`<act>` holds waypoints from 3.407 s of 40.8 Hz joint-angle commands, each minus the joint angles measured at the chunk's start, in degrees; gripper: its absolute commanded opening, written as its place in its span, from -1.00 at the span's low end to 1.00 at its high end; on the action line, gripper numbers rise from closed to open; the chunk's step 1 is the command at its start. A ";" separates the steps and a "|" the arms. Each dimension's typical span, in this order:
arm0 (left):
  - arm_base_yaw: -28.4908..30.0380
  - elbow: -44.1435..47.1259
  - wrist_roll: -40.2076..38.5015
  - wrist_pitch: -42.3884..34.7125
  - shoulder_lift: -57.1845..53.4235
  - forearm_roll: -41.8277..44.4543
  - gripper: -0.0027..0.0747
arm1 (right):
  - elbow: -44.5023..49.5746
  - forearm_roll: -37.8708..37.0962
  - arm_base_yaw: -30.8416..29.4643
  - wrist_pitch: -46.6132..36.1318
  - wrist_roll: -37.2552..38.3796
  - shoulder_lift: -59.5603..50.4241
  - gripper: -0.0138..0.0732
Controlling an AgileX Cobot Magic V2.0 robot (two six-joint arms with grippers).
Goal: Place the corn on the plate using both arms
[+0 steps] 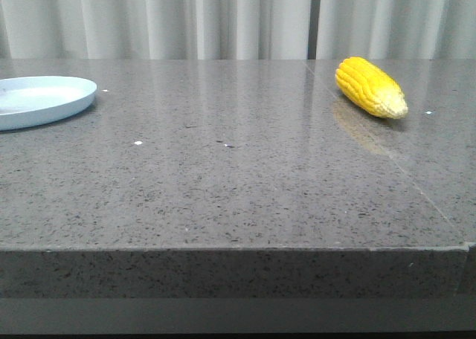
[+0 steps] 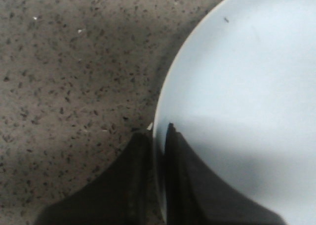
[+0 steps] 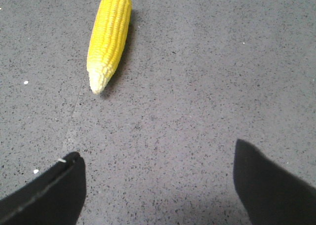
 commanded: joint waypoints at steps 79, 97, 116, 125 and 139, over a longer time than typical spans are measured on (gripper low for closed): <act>-36.77 -16.39 -4.64 15.82 -9.47 10.81 0.39 | -2.07 -0.50 -0.19 -3.63 -0.69 0.30 0.77; -47.97 5.74 -17.25 6.23 -37.56 21.96 0.39 | -2.07 -0.50 -0.19 -3.63 -0.69 0.30 0.77; -47.97 25.89 -18.51 1.27 -62.07 21.96 0.39 | -2.07 -0.50 -0.19 -3.63 -0.69 0.30 0.77; -47.97 27.61 -18.51 1.27 -64.47 21.96 0.39 | -2.07 -0.50 -0.19 -4.04 -0.69 0.30 0.77; -47.97 27.61 -18.51 1.27 -64.47 21.96 0.39 | -4.81 -0.01 0.26 -3.61 -0.69 2.44 0.77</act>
